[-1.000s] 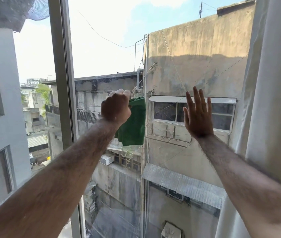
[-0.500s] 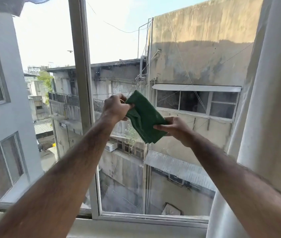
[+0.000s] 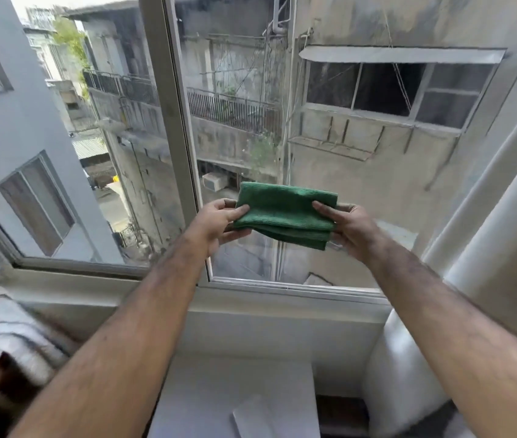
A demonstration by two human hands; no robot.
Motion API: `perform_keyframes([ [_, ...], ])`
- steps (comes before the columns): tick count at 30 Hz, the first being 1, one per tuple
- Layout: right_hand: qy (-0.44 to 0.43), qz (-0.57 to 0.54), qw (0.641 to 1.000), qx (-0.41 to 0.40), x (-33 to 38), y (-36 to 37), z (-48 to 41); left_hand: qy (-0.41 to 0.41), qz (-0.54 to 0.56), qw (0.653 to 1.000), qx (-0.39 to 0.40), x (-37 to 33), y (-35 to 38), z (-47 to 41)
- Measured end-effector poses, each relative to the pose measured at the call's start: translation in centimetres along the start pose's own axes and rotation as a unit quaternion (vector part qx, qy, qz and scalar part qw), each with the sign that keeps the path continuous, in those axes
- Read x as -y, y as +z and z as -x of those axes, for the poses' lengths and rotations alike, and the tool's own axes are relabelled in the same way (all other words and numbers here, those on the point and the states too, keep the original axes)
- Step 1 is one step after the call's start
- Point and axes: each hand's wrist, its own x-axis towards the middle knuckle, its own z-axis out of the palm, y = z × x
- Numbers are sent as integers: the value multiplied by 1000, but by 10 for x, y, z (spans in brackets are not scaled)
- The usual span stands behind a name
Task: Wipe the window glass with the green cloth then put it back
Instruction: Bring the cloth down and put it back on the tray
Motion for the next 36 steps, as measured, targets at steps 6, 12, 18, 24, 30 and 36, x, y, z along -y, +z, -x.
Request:
perform_keyframes([
  [6,85,5,995,-44,-123,-11,5,-87,19,996,-20,115,-30,-6],
  [12,170,7,983,-69,-249,-19,29,-169,12,985,-34,240,-68,0],
  [18,237,30,966,-96,-372,-26,62,-235,-38,970,-55,363,-104,7],
  [24,315,128,931,-133,-502,-31,102,-270,-158,948,-62,483,-126,5],
  [30,384,158,895,-161,-613,-50,139,-255,-351,900,-43,591,-135,-11],
  [36,435,181,860,-194,-694,-55,158,-211,-452,867,14,656,-133,-26],
])
